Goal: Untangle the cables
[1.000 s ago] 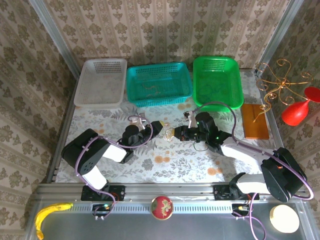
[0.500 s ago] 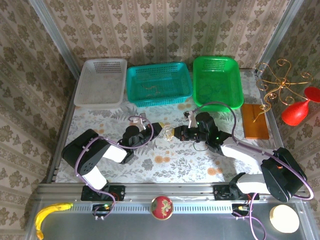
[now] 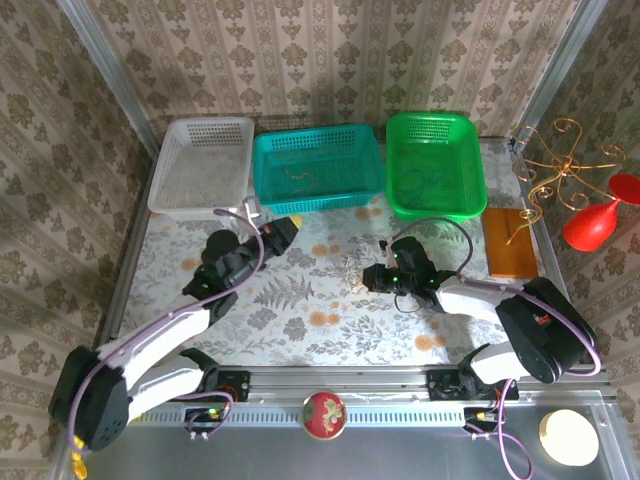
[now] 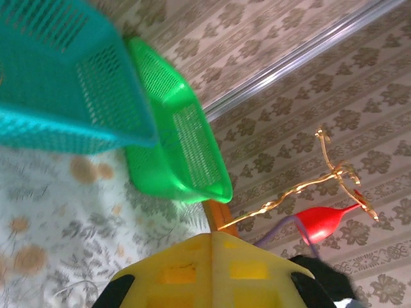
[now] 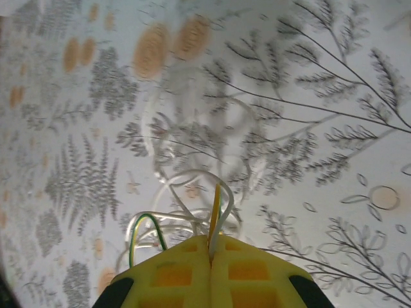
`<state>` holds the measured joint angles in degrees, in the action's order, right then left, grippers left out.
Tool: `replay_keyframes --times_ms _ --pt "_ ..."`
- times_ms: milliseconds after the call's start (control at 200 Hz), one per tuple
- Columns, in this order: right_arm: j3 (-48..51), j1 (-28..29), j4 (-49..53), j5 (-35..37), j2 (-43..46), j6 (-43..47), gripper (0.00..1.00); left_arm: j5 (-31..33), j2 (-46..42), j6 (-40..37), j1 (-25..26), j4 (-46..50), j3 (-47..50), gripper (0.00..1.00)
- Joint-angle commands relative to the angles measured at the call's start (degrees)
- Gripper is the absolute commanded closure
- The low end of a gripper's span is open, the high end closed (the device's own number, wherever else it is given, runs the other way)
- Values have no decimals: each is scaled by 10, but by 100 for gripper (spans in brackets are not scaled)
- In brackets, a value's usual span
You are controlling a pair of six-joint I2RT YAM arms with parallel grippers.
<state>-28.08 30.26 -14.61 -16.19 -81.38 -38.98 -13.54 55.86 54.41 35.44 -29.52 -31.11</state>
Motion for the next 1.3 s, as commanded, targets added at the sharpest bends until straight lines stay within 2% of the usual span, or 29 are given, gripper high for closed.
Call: replay_keyframes --times_ms 0,155,295,330,510,780,970,1115,1295 --pt "3 -1 0 21 -10 4 100 4 -39 -87 -7 163 -42 100" --pt "0 -1 -10 2 -8 -1 100 -8 -33 -95 -6 191 -55 100" --pt "1 0 -13 -20 13 4 100 -3 -2 -80 10 161 -23 67" --pt "2 -1 -16 -28 34 6 100 0 9 -80 17 154 -14 62" --pt "-4 -1 -29 -77 83 1 100 17 64 -86 51 127 12 48" --pt "-14 -1 -46 -97 132 -33 100 27 92 -32 64 26 61 27" --pt "-17 -1 -76 -110 150 -72 100 26 100 -2 65 -17 71 21" --pt "-18 0 -89 -113 166 -95 100 25 120 26 64 -76 77 22" --pt "-20 0 -98 -114 183 -113 100 16 158 56 64 -149 70 27"
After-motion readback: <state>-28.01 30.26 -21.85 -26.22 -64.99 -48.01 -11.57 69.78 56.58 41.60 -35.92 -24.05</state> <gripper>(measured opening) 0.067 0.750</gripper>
